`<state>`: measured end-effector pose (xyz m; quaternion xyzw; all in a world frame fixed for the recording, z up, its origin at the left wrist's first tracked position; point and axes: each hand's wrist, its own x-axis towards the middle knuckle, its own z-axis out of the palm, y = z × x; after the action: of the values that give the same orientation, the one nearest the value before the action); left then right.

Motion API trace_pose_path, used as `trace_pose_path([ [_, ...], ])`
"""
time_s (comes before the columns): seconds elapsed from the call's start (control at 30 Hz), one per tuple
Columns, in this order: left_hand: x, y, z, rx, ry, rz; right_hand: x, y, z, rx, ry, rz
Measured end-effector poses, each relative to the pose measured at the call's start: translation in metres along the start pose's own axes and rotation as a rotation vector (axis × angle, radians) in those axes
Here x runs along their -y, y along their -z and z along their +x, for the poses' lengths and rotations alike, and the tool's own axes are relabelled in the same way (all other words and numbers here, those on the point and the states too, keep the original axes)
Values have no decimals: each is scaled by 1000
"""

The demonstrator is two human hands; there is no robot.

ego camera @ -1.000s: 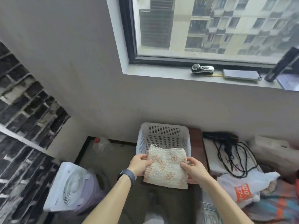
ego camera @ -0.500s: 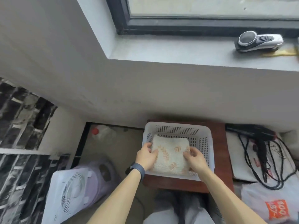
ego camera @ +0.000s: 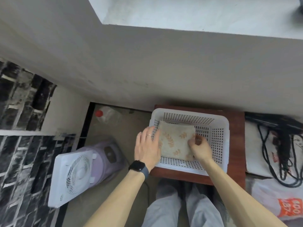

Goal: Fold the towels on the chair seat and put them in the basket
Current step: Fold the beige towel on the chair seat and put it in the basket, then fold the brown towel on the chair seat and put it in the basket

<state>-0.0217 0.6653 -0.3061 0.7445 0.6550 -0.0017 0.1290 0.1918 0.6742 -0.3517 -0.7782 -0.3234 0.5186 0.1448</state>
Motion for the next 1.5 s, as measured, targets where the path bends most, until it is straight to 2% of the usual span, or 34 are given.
trace_pose_path([
  [0.07,-6,-6,12,93,-236,158,-6,4,-5,-112,121,-165],
  [0.13,-11,-13,25,245,-345,301,-15,4,-10,-183,383,-457],
  [0.17,-14,-16,30,323,-352,388,-18,2,-11,-151,530,-607],
  [0.23,-16,-23,42,436,-301,519,-22,-3,-5,-4,685,-832],
  [0.4,-11,-44,59,542,-220,672,-31,0,22,210,582,-1050],
  [0.6,-12,-46,56,533,-194,692,-20,-3,17,256,486,-1154],
  [0.7,-17,-33,48,505,-168,619,-1,4,10,309,453,-1203],
  [0.8,-26,-15,27,470,-110,431,21,18,-11,300,506,-1148],
  [0.9,-32,10,-7,433,35,179,42,38,-45,300,599,-1100],
  [1.0,-29,37,-53,340,289,-85,67,52,-84,350,787,-1115],
  [1.13,-11,68,-135,128,650,-294,107,44,-142,412,1146,-1055],
  [1.27,7,95,-233,-180,957,-489,139,0,-228,527,1491,-923],
  [1.33,12,110,-290,-294,1106,-547,143,-32,-275,629,1659,-867],
  [1.5,8,150,-451,-561,1466,-444,125,-117,-406,980,1883,-949],
])
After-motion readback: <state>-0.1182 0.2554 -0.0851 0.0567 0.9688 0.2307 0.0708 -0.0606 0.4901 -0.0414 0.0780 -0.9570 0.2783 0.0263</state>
